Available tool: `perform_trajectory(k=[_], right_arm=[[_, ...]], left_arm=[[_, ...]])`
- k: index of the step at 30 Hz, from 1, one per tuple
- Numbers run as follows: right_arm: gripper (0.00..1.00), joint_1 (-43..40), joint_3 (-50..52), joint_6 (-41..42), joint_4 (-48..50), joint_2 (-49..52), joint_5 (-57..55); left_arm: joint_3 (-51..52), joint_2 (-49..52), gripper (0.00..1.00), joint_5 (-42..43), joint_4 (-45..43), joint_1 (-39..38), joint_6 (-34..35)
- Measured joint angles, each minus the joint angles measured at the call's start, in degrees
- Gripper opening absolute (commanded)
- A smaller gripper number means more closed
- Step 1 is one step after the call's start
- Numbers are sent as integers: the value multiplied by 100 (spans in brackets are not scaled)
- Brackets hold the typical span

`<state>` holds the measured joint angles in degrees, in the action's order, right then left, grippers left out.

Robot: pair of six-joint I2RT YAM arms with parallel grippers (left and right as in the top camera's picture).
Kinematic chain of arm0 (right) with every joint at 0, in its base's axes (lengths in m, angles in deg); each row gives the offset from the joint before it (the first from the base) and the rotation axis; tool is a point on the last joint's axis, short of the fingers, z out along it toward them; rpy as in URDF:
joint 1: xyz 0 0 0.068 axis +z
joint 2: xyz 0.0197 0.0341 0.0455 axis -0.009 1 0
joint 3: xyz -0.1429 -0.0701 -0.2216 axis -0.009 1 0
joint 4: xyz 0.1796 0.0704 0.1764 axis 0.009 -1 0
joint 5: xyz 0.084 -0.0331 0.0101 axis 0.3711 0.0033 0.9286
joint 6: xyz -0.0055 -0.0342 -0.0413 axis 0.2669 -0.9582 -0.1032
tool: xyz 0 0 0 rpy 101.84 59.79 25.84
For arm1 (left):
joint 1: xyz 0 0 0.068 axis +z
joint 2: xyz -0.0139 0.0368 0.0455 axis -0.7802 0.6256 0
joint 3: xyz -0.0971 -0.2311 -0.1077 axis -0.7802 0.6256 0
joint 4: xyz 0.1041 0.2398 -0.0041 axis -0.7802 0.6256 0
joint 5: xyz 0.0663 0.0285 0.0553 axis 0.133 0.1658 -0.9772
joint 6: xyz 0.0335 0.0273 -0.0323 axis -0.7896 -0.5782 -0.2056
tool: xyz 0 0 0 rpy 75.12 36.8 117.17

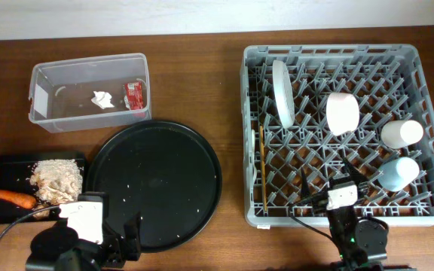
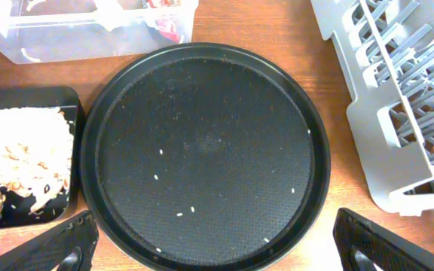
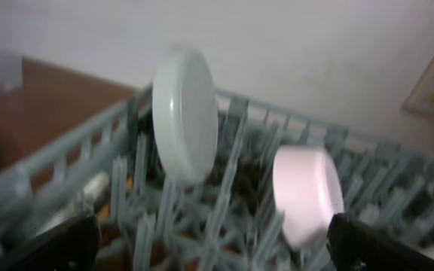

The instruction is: Sort waste into correct bins and load items into the dishwasher rack

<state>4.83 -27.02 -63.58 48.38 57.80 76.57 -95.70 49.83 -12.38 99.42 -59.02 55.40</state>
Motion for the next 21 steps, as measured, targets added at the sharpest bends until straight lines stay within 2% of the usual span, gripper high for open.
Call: perform_trajectory(k=[21], right_arm=[[99, -4, 0, 0, -7, -4, -59]], left_arm=[[0, 0, 99, 0, 2, 0, 0]])
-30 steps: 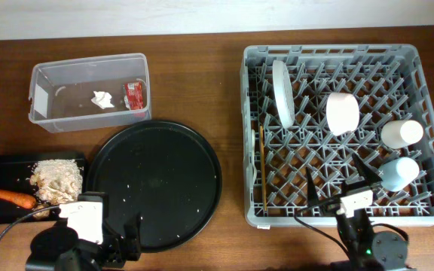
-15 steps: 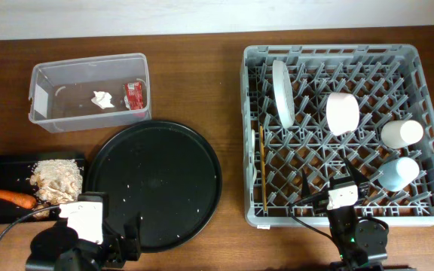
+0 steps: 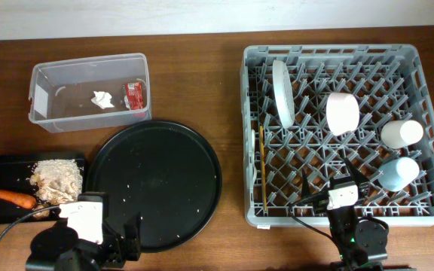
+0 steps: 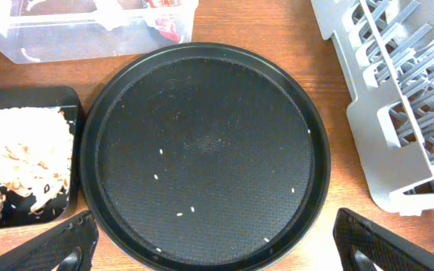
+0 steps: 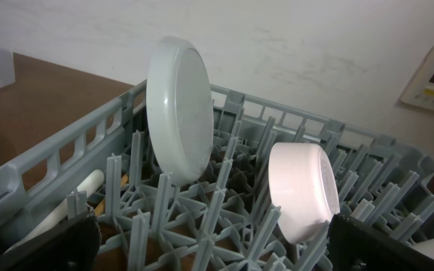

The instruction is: Sort waste into correct bins and load items into the dishwasher rack

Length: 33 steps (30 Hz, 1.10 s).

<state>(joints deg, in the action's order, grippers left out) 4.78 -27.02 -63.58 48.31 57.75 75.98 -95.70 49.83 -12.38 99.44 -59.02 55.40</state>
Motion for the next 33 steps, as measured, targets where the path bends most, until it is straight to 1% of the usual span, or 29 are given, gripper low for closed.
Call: perform_trajectory(k=[14, 18, 21, 26, 28, 33], right_arm=[[99, 0, 0, 2, 0, 0, 0], [99, 0, 0, 4, 0, 0, -2], [99, 0, 0, 4, 0, 0, -4], [99, 0, 0, 2, -2, 0, -26], [99, 0, 0, 0, -2, 0, -26], [99, 0, 0, 0, -4, 0, -44]], left_arm=[[4, -33, 99, -81, -103, 39, 0], [267, -337, 99, -133, -1060, 264, -70], [1137, -916, 99, -173, -2026, 334, -157], [3058, -2009, 99, -173, -3842, 444, -225], [3626, -2341, 99, -173, -4430, 485, -229], [4791, -2485, 99, -216, -6229, 494, -232]])
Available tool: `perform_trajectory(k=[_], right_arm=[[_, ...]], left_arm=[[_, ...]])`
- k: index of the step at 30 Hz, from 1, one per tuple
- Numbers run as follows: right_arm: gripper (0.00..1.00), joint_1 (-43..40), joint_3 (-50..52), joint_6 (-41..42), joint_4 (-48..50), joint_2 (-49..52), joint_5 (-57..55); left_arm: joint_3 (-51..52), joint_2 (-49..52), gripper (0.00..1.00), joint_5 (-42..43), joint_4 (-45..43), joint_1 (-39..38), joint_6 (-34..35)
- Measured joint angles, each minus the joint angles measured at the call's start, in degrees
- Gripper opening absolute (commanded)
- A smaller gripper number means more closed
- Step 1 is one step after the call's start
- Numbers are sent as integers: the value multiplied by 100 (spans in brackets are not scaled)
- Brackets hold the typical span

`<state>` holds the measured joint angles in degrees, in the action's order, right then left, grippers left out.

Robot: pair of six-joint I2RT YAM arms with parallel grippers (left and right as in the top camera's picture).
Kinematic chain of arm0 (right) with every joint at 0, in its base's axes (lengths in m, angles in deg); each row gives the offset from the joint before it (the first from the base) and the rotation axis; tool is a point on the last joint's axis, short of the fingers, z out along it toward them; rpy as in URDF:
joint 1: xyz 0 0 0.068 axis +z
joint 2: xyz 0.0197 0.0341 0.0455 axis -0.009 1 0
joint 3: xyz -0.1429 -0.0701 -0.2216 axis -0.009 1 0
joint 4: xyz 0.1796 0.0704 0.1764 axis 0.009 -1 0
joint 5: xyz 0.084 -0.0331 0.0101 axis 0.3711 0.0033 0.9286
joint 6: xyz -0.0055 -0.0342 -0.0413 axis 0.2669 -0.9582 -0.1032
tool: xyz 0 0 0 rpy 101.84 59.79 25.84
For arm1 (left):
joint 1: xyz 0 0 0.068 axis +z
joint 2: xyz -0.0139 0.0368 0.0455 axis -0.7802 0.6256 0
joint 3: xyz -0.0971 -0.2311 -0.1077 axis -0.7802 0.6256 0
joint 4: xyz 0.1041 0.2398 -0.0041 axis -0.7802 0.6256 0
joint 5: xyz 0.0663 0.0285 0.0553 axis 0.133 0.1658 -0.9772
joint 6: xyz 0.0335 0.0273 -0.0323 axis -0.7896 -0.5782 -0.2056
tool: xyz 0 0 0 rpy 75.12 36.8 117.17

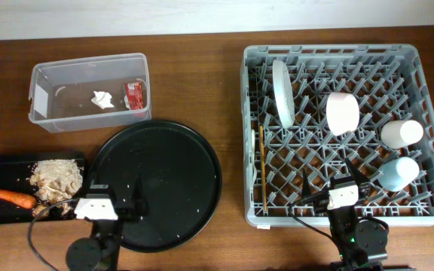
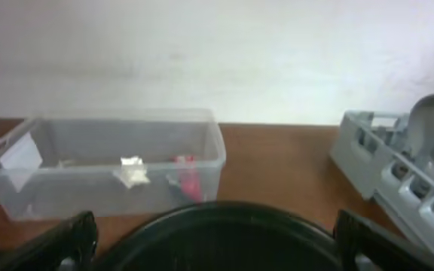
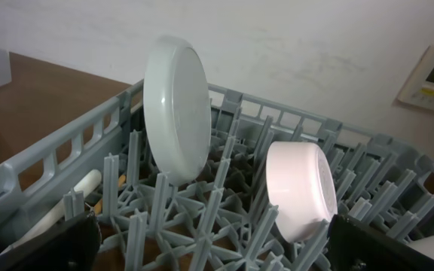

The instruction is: Sort waste into correct bins and load items into the dishwasher rack

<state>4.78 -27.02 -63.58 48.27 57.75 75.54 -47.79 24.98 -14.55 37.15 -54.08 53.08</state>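
Note:
The grey dishwasher rack (image 1: 251,135) holds an upright white plate (image 1: 281,92), a pink bowl (image 1: 343,113), two pale cups (image 1: 401,133) and a chopstick (image 1: 262,169). My right gripper (image 1: 337,182) sits open at the rack's front edge, facing the plate (image 3: 175,113) and bowl (image 3: 300,188); nothing is between its fingers (image 3: 66,245). My left gripper (image 1: 115,192) is open and empty over the lower left of the round black tray (image 1: 164,181). It looks level towards the clear bin (image 2: 202,147), which holds crumpled paper (image 2: 132,172) and a red can (image 2: 187,177).
A black rectangular tray at the left front carries a rice heap (image 1: 57,179) and a carrot (image 1: 12,198). A few rice grains lie on the round tray. The rack's left corner (image 2: 356,147) shows at the right of the left wrist view.
My left wrist has tipped up: its camera looked straight down on the round tray and now looks level at the clear bin and wall. Overhead, the left gripper sits further onto the tray. The right arm is still.
At first my left gripper hung open, looking down on the round tray, and the right wrist view of the rack was blurred. Then the right view was sharp and steady, the left unchanged. Now the left gripper faces the bin; both grippers have stayed open and empty.

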Motion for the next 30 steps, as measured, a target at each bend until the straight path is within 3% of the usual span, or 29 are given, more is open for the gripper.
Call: perform_trajectory(k=[4, 11, 30], right_arm=[[99, 0, 0, 4, 0, 0, 0], [99, 0, 0, 2, 0, 0, -2], [99, 0, 0, 2, 0, 0, -2]], left_arm=[[645, -13, 99, -66, -1279, 0, -127], [813, -17, 99, -85, -544, 0, -466], [813, -17, 99, -87, -542, 0, -511]])
